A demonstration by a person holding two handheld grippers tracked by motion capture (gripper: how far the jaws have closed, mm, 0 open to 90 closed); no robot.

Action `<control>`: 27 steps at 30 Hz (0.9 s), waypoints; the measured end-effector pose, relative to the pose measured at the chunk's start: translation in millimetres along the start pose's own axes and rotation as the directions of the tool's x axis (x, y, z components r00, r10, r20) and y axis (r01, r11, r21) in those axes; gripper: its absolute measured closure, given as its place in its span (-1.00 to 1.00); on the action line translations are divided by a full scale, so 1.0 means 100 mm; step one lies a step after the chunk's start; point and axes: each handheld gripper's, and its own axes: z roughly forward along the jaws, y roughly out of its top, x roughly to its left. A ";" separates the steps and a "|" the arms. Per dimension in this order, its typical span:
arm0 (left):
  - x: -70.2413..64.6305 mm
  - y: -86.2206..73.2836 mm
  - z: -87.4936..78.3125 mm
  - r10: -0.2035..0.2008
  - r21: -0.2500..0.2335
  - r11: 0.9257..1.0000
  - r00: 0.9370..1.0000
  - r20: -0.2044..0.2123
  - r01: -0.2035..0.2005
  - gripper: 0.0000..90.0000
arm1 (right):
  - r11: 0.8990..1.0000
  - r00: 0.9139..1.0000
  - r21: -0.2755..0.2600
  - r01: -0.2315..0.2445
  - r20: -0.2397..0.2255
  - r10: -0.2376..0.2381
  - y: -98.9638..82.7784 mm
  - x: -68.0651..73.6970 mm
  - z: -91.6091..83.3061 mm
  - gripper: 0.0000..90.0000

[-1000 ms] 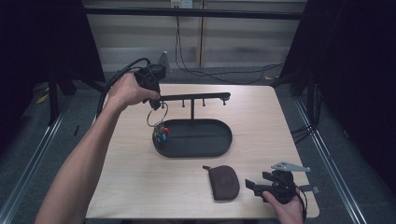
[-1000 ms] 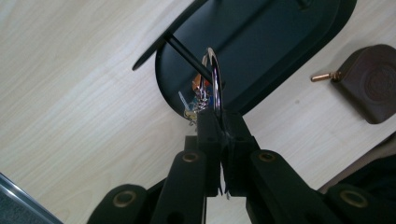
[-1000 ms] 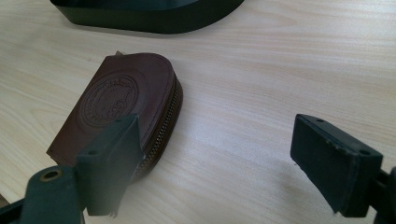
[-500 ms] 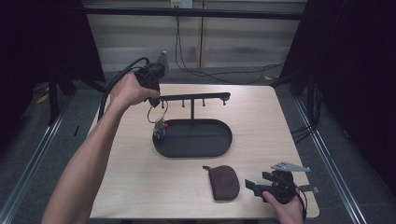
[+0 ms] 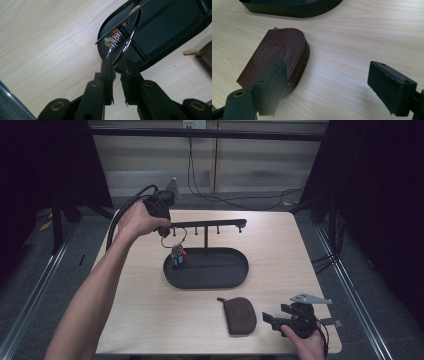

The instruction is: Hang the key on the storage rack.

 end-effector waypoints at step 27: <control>0.14 -0.52 -0.05 -0.013 -0.267 0.962 0.982 0.189 0.064 0.29 | 1.000 1.000 0.004 -0.016 0.002 0.016 0.00 -0.02 0.01 -0.64</control>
